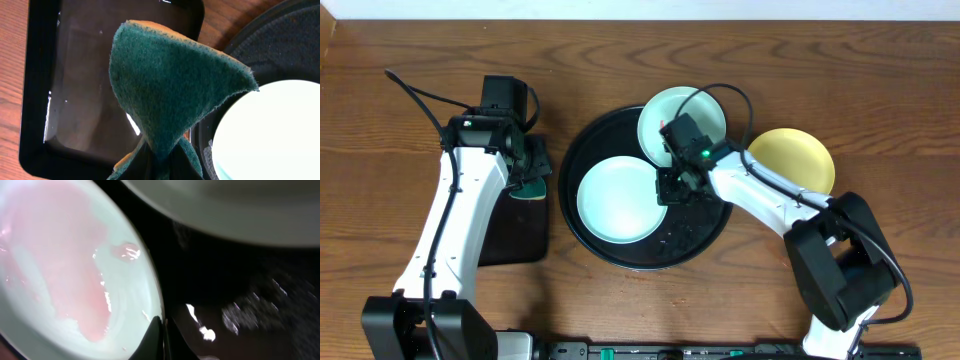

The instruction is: Clean dirty plates on tray and stack at the side

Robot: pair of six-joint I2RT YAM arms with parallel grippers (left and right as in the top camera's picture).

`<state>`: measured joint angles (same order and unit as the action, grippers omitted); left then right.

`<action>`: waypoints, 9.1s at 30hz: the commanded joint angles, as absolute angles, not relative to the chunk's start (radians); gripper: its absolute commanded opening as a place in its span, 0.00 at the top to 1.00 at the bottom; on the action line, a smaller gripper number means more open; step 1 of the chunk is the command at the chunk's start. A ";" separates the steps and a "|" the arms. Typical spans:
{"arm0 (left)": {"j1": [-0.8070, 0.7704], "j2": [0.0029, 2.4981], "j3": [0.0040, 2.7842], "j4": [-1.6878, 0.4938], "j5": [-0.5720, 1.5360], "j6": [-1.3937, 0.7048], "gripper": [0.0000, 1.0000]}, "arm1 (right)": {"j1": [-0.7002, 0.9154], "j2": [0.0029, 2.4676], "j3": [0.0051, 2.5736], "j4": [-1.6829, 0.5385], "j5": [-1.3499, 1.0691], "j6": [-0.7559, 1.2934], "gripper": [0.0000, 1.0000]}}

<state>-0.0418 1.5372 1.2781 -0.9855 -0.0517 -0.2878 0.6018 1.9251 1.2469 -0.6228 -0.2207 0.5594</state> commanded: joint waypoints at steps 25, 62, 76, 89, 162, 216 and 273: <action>-0.038 1.545 1.280 -0.987 -0.065 -0.266 0.93 | 0.664 1.976 1.377 -0.835 -0.157 0.538 0.74; -0.038 1.549 1.280 -0.986 -0.065 -0.267 0.93 | 0.729 1.715 1.380 -0.795 0.325 0.356 0.99; -0.038 1.549 1.280 -0.986 -0.065 -0.267 0.93 | 0.949 1.651 1.380 -0.804 0.986 0.306 0.99; -0.038 1.549 1.280 -0.986 -0.065 -0.266 0.93 | 1.060 1.651 1.380 -0.804 1.248 0.287 0.99; -0.038 1.549 1.280 -0.971 -0.065 -0.267 0.93 | -0.004 1.756 1.491 -0.802 -0.206 0.157 0.53; -0.041 1.549 1.280 -0.971 -0.001 -0.267 0.93 | 0.410 2.245 1.876 -1.171 -0.296 0.220 0.99; -0.369 1.928 1.242 -0.568 -0.099 -0.463 0.93 | 0.469 2.246 1.602 -0.927 -0.337 0.231 0.99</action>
